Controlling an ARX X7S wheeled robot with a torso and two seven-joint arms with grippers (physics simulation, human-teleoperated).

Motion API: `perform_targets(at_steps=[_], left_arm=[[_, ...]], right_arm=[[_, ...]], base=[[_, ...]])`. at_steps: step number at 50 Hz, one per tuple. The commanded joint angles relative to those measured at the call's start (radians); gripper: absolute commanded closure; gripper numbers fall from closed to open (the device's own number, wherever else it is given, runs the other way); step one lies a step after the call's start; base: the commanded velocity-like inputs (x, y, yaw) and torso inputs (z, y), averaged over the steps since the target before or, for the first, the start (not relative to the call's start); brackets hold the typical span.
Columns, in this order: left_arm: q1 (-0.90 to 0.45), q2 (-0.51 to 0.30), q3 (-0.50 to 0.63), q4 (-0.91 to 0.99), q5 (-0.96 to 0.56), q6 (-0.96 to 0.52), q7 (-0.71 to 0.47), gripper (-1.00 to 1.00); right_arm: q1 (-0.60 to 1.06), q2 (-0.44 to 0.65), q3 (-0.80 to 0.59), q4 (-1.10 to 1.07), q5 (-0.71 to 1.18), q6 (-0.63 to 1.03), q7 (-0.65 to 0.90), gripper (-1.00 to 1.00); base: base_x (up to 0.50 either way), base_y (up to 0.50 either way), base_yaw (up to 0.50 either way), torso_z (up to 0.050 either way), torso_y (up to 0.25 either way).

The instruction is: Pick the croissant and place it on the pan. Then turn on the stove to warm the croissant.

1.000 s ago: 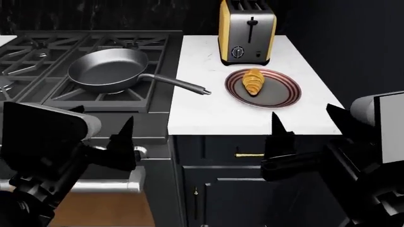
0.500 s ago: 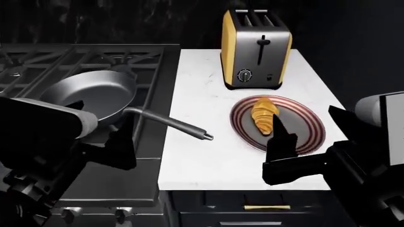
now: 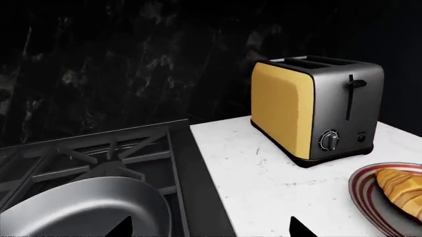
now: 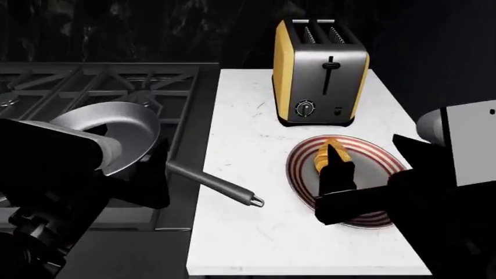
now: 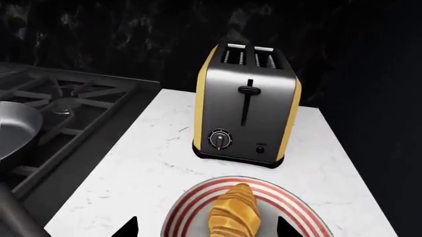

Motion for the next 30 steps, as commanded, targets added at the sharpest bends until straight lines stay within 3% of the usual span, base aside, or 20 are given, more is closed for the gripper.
perform_targets(at_steps=[1, 13, 30], left_arm=[[0.012, 0.003, 0.046, -0.014, 0.081, 0.036, 0.055, -1.0], [-0.021, 0.003, 0.084, -0.025, 0.08, 0.04, 0.043, -1.0], [-0.058, 0.001, 0.111, -0.069, 0.017, 0.041, 0.025, -1.0]], right_arm=[[0.118, -0.01, -0.106, 0.166, 0.077, 0.029, -0.01, -1.0], [0.277, -0.053, -0.216, 0.395, 0.056, 0.144, -0.046, -1.0], [0.321, -0.105, -0.285, 0.607, 0.031, 0.207, -0.151, -1.0]], base=[[0.0, 0.0, 0.0, 0.0, 0.0], [0.0, 0.0, 0.0, 0.0, 0.0], [0.0, 0.0, 0.0, 0.0, 0.0]])
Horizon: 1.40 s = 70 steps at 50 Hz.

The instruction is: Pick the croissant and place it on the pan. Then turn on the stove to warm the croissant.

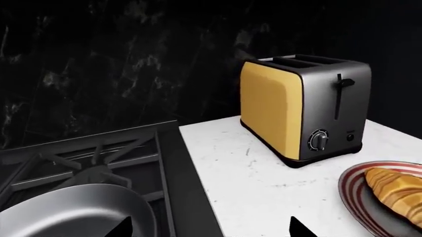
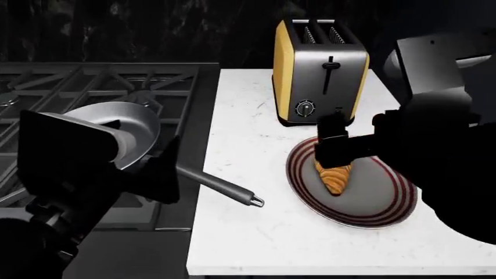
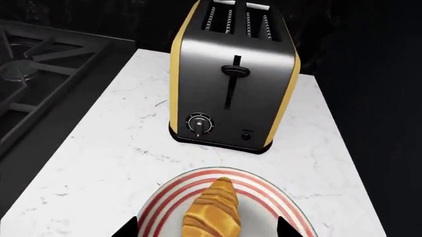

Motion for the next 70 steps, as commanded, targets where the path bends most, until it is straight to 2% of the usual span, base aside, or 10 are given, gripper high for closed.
perform_targets(at_steps=[1, 10, 25, 32, 70], left_arm=[[-0.027, 0.002, 0.01, -0.044, -0.075, -0.004, -0.035, -1.0], [-0.036, -0.006, 0.016, -0.049, -0.062, 0.01, -0.037, -1.0], [-0.01, -0.005, 0.081, -0.096, 0.044, 0.043, 0.031, -1.0], [-0.007, -0.008, 0.075, -0.103, 0.036, 0.054, 0.032, -1.0], [0.014, -0.026, 0.101, -0.106, 0.07, 0.11, 0.057, -1.0]], right_arm=[[0.033, -0.033, -0.046, 0.14, -0.015, 0.038, -0.069, -1.0], [0.033, -0.047, -0.057, 0.216, -0.067, 0.065, -0.141, -1.0], [0.019, -0.089, -0.081, 0.355, -0.233, 0.089, -0.29, -1.0], [0.015, -0.105, -0.1, 0.396, -0.28, 0.097, -0.332, -1.0], [-0.065, -0.108, -0.147, 0.409, -0.337, 0.091, -0.399, -1.0]], base=[[0.0, 0.0, 0.0, 0.0, 0.0], [0.0, 0.0, 0.0, 0.0, 0.0], [0.0, 0.0, 0.0, 0.0, 0.0], [0.0, 0.0, 0.0, 0.0, 0.001], [0.0, 0.0, 0.0, 0.0, 0.0]])
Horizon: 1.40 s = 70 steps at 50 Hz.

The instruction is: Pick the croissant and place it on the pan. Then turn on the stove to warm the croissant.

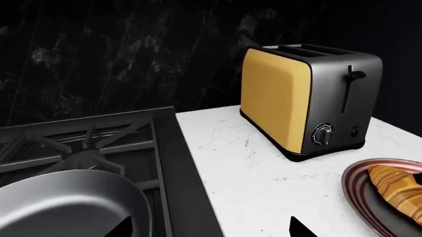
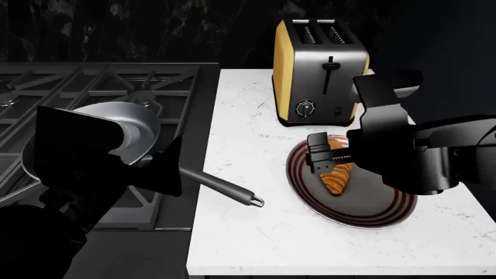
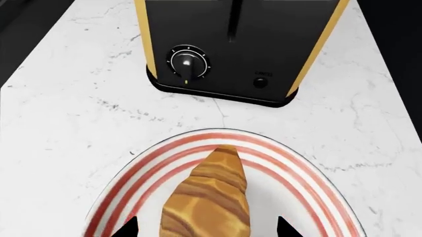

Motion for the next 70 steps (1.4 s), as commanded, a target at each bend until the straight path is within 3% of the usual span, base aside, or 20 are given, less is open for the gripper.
perform_targets(at_steps=[1, 58, 59, 70], left_arm=[[0.005, -0.003, 0.008, -0.004, 0.002, 0.013, 0.008, -1.0], [0.008, -0.021, 0.024, -0.026, -0.076, 0.025, -0.046, -1.0], [0.008, -0.021, 0.026, -0.026, -0.075, 0.025, -0.045, -1.0], [0.017, -0.026, 0.031, -0.03, -0.064, 0.039, -0.034, -1.0]], right_arm=[[-0.021, -0.005, -0.013, 0.009, -0.03, -0.006, -0.029, -1.0], [-0.081, -0.012, -0.066, 0.048, -0.138, -0.027, -0.137, -1.0], [-0.081, -0.011, -0.066, 0.047, -0.141, -0.027, -0.138, 1.0], [-0.072, -0.007, -0.065, 0.033, -0.144, -0.031, -0.13, 1.0]], base=[[0.0, 0.0, 0.0, 0.0, 0.0], [0.0, 0.0, 0.0, 0.0, 0.0], [0.0, 0.0, 0.0, 0.0, 0.0], [0.0, 0.0, 0.0, 0.0, 0.0]])
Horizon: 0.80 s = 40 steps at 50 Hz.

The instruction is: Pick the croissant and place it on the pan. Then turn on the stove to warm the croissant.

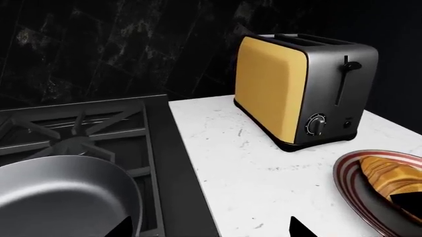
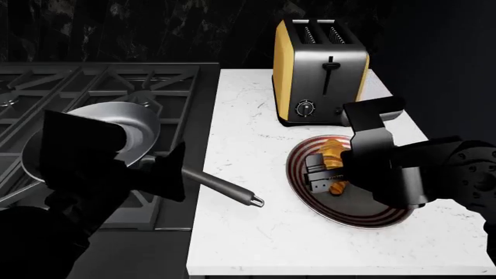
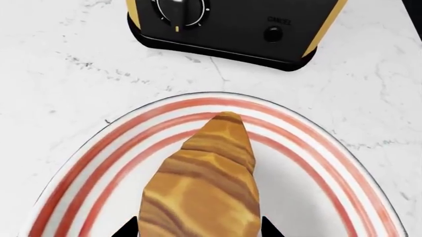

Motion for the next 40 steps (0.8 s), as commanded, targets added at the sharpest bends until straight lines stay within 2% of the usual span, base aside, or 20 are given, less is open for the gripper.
perform_targets(at_steps=[1, 33, 36, 40], left_arm=[[0.007, -0.006, 0.004, 0.0, 0.003, 0.011, 0.004, -1.0], [0.029, -0.03, -0.018, 0.029, -0.034, 0.04, -0.008, -1.0], [0.022, -0.038, -0.03, 0.042, -0.068, 0.038, -0.032, -1.0], [0.018, -0.042, -0.033, 0.049, -0.085, 0.039, -0.045, -1.0]], right_arm=[[0.007, 0.004, 0.002, -0.017, -0.004, 0.001, -0.002, 1.0], [0.042, 0.119, 0.126, -0.298, 0.115, -0.081, 0.144, 1.0], [0.039, 0.165, 0.177, -0.441, 0.101, -0.1, 0.111, 1.0], [0.032, 0.188, 0.196, -0.493, 0.098, -0.11, 0.102, 1.0]], base=[[0.0, 0.0, 0.0, 0.0, 0.0], [0.0, 0.0, 0.0, 0.0, 0.0], [0.0, 0.0, 0.0, 0.0, 0.0], [0.0, 0.0, 0.0, 0.0, 0.0]])
